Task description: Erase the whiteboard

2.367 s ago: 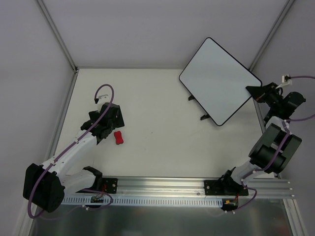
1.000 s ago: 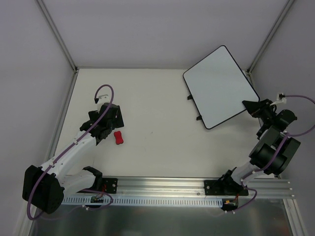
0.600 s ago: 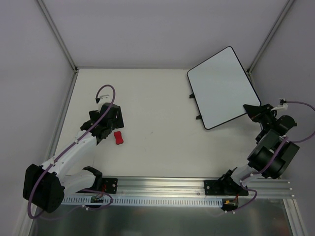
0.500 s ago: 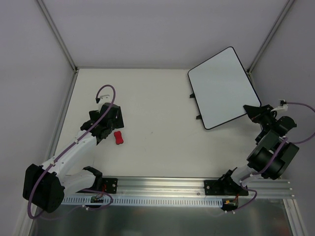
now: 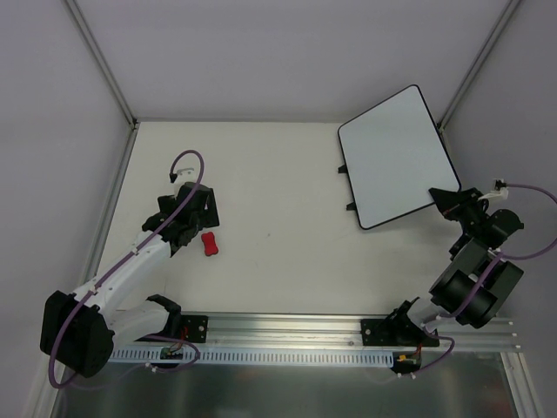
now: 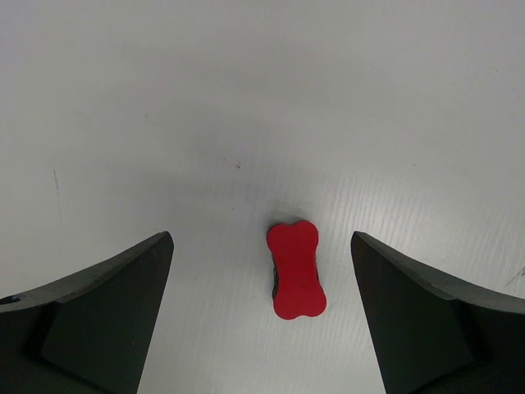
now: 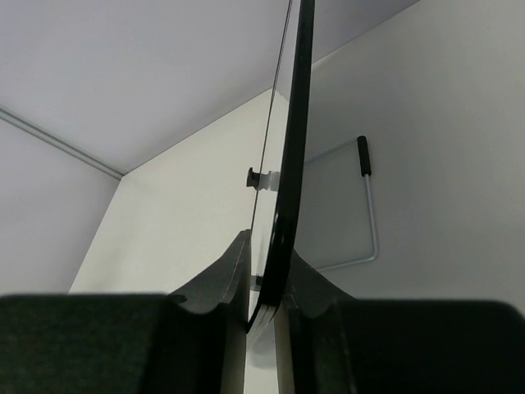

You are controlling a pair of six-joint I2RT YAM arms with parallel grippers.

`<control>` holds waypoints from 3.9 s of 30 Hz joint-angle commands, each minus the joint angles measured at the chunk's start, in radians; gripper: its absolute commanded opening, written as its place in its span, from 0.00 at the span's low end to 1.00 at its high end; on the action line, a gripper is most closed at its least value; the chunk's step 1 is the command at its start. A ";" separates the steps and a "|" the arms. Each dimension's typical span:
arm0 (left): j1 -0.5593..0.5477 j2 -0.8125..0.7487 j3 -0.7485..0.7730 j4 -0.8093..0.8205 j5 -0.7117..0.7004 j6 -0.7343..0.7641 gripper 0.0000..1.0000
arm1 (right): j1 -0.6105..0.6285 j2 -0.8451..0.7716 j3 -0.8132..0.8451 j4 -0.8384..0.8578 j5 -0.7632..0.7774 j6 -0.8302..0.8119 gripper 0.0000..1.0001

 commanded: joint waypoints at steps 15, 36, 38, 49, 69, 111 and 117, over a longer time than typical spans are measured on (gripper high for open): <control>0.002 -0.064 -0.010 0.028 0.021 -0.009 0.92 | -0.017 -0.140 -0.071 0.081 -0.066 0.025 0.00; -0.017 -0.083 -0.026 0.043 0.007 -0.001 0.92 | -0.030 -0.140 -0.108 0.074 -0.051 0.025 0.48; -0.017 -0.083 -0.026 0.043 0.005 -0.001 0.91 | -0.035 -0.140 -0.114 0.074 -0.041 0.023 0.57; -0.017 -0.099 -0.029 0.048 0.001 -0.005 0.92 | -0.081 -0.132 -0.172 0.065 0.001 0.019 0.84; -0.079 -0.156 -0.030 0.049 -0.016 0.018 0.92 | -0.100 -0.652 -0.121 -0.733 0.273 -0.202 0.99; -0.135 -0.361 0.614 -0.017 -0.186 0.459 0.99 | 0.456 -0.669 1.194 -1.700 0.876 -0.719 0.99; -0.135 -0.375 0.706 -0.018 -0.229 0.524 0.99 | 0.574 -0.752 1.196 -1.675 1.011 -0.860 0.99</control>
